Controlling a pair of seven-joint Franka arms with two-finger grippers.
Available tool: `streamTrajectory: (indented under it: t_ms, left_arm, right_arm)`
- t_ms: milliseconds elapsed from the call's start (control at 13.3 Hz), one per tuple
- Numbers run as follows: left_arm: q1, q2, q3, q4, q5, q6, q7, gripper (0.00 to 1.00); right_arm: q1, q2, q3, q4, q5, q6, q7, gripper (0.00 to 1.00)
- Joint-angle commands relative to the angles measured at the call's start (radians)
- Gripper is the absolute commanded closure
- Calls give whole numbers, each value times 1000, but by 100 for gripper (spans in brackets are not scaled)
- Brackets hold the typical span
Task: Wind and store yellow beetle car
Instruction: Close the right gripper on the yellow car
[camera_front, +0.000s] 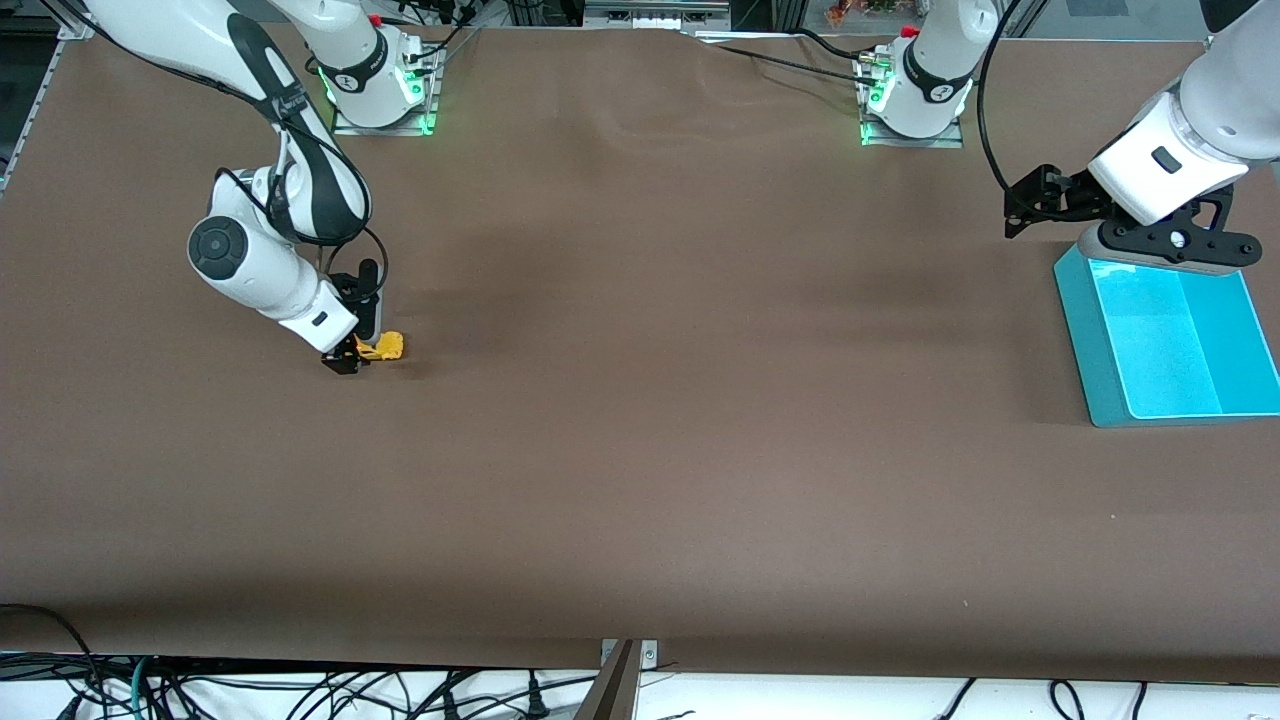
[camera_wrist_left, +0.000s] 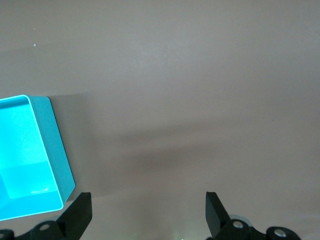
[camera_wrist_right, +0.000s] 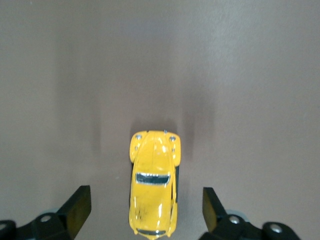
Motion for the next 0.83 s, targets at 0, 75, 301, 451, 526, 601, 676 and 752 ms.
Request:
streamTrajectory:
  t_ms: [0,75,301,451,526,601,676,752]
  left_arm:
    - [-1,5,-3,21,-4,-10,-10,0]
    - [-1,6,-3,21,-4,-12,-10,0]
    - [-1,5,-3,21,-4,-12,-10,0]
    - [-1,5,-3,21,-4,-12,-10,0]
    - [-1,5,-3,21,-4,-12,-10,0]
    - [-1,5,-3,21,-4,-12,-10,0]
    - [-1,5,-3,21,-4,-13,-10,0]
    - [-1,5,-3,21,-4,-13,-10,0]
  right_arm:
    - [-26,1,13,-29,11,46,-37,13]
    - [-26,3,13,-32,11,55,-37,19]
    - [-26,12,14,-32,11,70,-37,31]
    - [-26,19,14,-35,11,80,-37,34]
    - [-26,20,14,-35,11,80,-38,41]
    - [-26,18,14,-35,11,78,-37,49]
    - [-26,16,20,-34,10,78,-37,60]
    - [-26,15,39,-34,11,77,-37,73]
